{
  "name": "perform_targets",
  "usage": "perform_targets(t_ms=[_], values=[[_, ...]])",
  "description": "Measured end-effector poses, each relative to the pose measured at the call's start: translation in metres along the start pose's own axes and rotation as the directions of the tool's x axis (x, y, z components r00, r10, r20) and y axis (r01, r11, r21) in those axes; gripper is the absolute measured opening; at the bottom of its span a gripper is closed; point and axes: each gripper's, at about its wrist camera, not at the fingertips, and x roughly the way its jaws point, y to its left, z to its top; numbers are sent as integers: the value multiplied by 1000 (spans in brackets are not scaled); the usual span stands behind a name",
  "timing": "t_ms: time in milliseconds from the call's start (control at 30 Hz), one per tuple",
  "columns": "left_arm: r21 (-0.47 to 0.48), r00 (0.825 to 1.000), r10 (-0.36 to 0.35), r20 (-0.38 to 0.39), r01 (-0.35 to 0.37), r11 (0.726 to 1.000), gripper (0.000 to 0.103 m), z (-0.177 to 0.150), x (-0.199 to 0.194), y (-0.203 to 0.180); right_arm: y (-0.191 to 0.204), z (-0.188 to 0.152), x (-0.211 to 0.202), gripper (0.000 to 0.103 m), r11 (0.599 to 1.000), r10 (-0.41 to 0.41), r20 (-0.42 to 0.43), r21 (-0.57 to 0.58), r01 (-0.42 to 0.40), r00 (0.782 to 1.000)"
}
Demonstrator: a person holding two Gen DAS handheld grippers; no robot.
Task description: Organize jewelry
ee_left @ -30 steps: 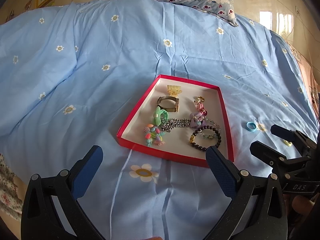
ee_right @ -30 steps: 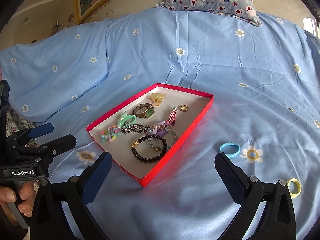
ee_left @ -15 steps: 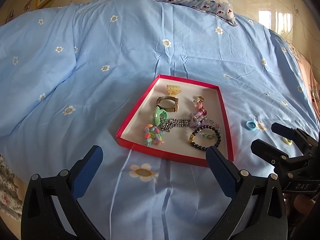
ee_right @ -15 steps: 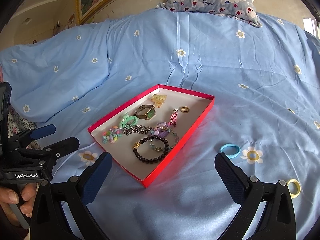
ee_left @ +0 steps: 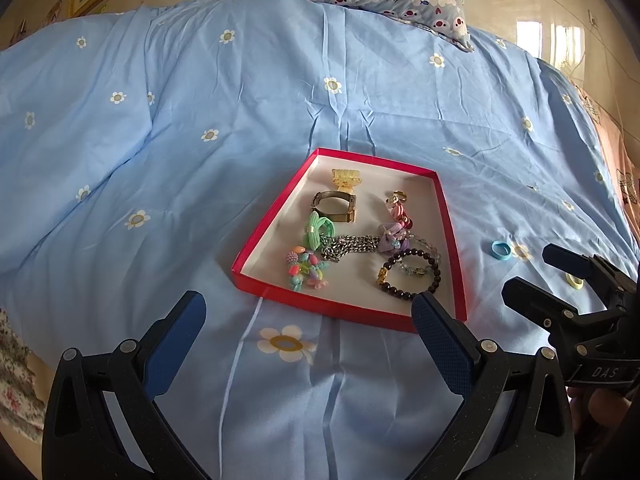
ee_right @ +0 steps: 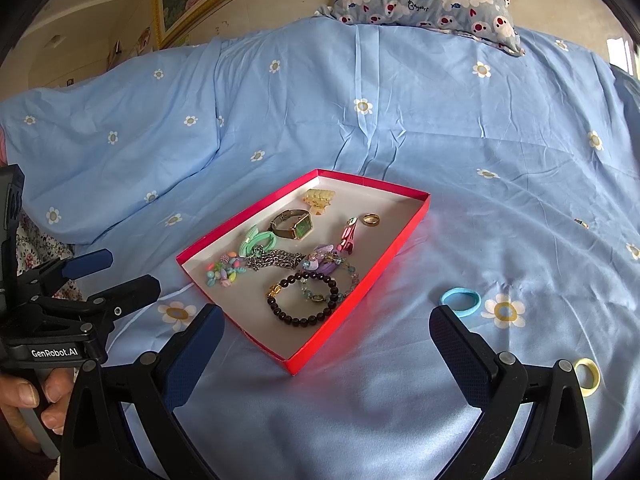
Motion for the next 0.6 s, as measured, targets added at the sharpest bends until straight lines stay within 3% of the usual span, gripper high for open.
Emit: perform_targets(t_ms=[600], values=[[-1, 1000, -1, -2, 1, 1000, 103, 0, 0, 0, 0, 0, -1, 103, 1000, -1, 1, -3, 1, 1000]])
